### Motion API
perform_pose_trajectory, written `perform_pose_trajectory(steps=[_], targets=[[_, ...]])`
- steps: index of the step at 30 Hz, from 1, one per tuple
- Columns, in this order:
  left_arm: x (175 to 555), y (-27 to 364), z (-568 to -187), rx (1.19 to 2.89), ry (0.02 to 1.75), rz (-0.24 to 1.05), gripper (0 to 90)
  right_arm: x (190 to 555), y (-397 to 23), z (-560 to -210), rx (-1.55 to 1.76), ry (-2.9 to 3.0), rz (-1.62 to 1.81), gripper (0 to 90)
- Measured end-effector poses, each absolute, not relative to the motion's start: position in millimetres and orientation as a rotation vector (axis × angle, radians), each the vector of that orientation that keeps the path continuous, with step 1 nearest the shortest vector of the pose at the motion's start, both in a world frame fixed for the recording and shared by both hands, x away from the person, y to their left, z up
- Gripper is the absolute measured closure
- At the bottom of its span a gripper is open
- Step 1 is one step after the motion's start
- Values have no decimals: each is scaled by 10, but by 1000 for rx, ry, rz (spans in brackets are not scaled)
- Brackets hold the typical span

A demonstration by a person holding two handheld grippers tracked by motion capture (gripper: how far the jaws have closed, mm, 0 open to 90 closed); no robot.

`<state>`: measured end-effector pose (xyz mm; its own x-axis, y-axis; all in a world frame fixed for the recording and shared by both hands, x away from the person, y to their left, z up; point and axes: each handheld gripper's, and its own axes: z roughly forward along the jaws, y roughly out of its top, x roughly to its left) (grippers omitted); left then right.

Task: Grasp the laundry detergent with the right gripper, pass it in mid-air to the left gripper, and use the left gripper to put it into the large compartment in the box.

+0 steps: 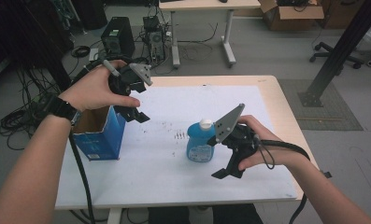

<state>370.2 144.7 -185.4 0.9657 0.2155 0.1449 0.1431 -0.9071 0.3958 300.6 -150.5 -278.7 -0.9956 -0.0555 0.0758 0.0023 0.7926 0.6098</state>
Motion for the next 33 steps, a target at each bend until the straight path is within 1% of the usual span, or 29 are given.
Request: perform_pose_trajectory(steps=[11,20,26,33], targets=[[3686,1412,-1846,2718,258,257,34,3072,-1604,-2595,77,-2854,-1092,33],[3668,1348,-1852,2712,234,253,34,3167,-1780,-2409,59,-2849,-1225,31],[3657,1334,-1874,2710,227,242,34,3266,-1901,-2405,20,-2829,-1311,30],[3626,1328,-1928,2705,225,227,34,3479,-2083,-2529,-64,-2782,-1423,22]])
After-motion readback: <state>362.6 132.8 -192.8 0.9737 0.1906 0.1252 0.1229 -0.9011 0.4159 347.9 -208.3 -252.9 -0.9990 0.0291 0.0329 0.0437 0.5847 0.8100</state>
